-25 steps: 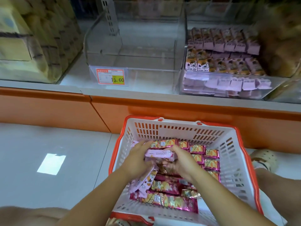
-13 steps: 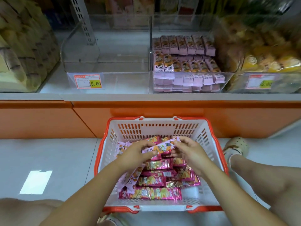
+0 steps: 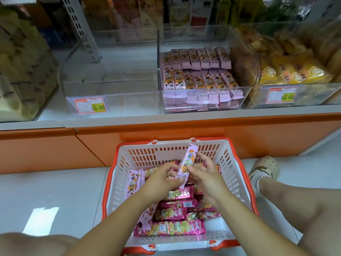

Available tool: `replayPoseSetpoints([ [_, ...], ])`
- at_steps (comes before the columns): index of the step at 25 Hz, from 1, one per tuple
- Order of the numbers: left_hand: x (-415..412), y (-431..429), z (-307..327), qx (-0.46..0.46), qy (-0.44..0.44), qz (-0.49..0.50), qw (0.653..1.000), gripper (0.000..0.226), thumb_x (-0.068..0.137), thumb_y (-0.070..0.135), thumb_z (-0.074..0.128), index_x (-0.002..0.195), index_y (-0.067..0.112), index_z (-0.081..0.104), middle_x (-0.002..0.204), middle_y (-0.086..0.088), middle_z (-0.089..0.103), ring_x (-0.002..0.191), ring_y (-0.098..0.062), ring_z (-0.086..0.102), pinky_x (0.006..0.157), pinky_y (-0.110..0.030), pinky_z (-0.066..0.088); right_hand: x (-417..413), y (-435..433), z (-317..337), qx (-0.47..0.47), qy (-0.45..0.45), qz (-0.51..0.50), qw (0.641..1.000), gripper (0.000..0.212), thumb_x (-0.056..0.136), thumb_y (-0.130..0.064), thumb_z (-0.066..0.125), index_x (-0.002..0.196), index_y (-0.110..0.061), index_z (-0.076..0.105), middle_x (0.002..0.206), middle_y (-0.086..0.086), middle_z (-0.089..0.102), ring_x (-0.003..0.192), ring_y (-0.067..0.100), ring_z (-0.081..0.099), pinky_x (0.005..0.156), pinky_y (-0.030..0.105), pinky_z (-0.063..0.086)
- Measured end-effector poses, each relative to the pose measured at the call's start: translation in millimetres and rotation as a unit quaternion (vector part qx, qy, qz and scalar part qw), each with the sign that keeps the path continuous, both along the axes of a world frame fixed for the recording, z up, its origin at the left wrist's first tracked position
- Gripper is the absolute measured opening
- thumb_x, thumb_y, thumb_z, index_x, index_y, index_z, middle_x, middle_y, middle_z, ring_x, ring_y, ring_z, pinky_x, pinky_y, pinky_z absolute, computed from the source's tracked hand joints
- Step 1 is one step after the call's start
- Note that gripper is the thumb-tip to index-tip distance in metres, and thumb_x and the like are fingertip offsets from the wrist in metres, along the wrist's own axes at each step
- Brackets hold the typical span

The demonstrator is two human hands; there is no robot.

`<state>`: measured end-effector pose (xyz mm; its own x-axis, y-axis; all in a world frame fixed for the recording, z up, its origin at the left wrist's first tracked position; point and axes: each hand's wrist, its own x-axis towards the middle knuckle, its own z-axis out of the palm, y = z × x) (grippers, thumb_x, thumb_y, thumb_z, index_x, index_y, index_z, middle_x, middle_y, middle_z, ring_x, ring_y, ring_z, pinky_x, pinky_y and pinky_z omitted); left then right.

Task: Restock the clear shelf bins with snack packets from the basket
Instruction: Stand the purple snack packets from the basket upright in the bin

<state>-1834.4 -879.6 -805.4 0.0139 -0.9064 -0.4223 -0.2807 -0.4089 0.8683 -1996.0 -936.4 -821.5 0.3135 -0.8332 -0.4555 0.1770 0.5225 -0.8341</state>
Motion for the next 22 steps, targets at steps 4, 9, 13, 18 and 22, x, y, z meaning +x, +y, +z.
replayPoseSetpoints([
  [4, 2.2, -10.4, 24.1, -0.047, -0.085, -0.048, 0.994, 0.038, 0.086, 0.04, 0.068, 0.12, 0.028, 0.057, 0.093, 0.012, 0.065, 0.084, -0.008, 0.066, 0.084, -0.039, 0.055, 0.9, -0.7, 17.5, -0.073, 0.053, 0.0, 0.996, 0.051, 0.086, -0.006, 0.068, 0.125, -0.037, 0.055, 0.107, 0.001, 0.072, 0.103, 0.021, 0.068, 0.095, 0.044, 0.051],
  [9, 41.2, -51.3, 103.3, -0.303, -0.311, 0.074, 0.898, 0.033, 0.09, 0.032, 0.062, 0.123, 0.03, 0.056, 0.106, 0.018, 0.056, 0.092, 0.001, 0.056, 0.08, -0.017, 0.05, -2.9, -12.6, 72.2, -0.163, 0.066, -0.016, 0.984, 0.044, 0.087, -0.007, 0.067, 0.122, -0.032, 0.058, 0.114, -0.005, 0.069, 0.102, 0.011, 0.067, 0.082, 0.03, 0.056],
  [13, 68.0, -89.9, 136.8, -0.383, -0.402, 0.057, 0.83, 0.058, 0.091, 0.033, 0.06, 0.144, 0.026, 0.038, 0.142, 0.007, 0.044, 0.13, -0.011, 0.04, 0.109, -0.025, 0.03, -0.5, -44.8, 139.7, -0.284, 0.085, -0.02, 0.955, 0.043, 0.087, -0.009, 0.067, 0.121, -0.034, 0.059, 0.109, -0.012, 0.071, 0.098, 0.002, 0.067, 0.082, 0.022, 0.055],
  [18, 70.7, -114.6, 133.7, -0.383, -0.397, 0.015, 0.834, 0.063, 0.095, 0.037, 0.052, 0.15, 0.03, 0.022, 0.156, 0.013, 0.021, 0.143, -0.006, 0.021, 0.115, -0.026, 0.02, 14.1, -132.2, 194.9, -0.392, 0.208, -0.062, 0.894, 0.043, 0.088, -0.016, 0.069, 0.129, -0.025, 0.059, 0.11, -0.008, 0.068, 0.096, 0.007, 0.066, 0.076, 0.024, 0.055],
  [22, 74.6, -119.9, 123.7, -0.401, -0.387, 0.023, 0.83, 0.066, 0.094, 0.033, 0.056, 0.147, 0.039, 0.017, 0.15, 0.028, 0.012, 0.134, 0.013, 0.015, 0.11, -0.025, 0.028, 36.6, -175.3, 185.2, -0.332, 0.294, 0.0, 0.896, 0.045, 0.086, -0.023, 0.071, 0.129, -0.019, 0.059, 0.112, -0.002, 0.066, 0.093, 0.014, 0.065, 0.085, 0.035, 0.056],
])
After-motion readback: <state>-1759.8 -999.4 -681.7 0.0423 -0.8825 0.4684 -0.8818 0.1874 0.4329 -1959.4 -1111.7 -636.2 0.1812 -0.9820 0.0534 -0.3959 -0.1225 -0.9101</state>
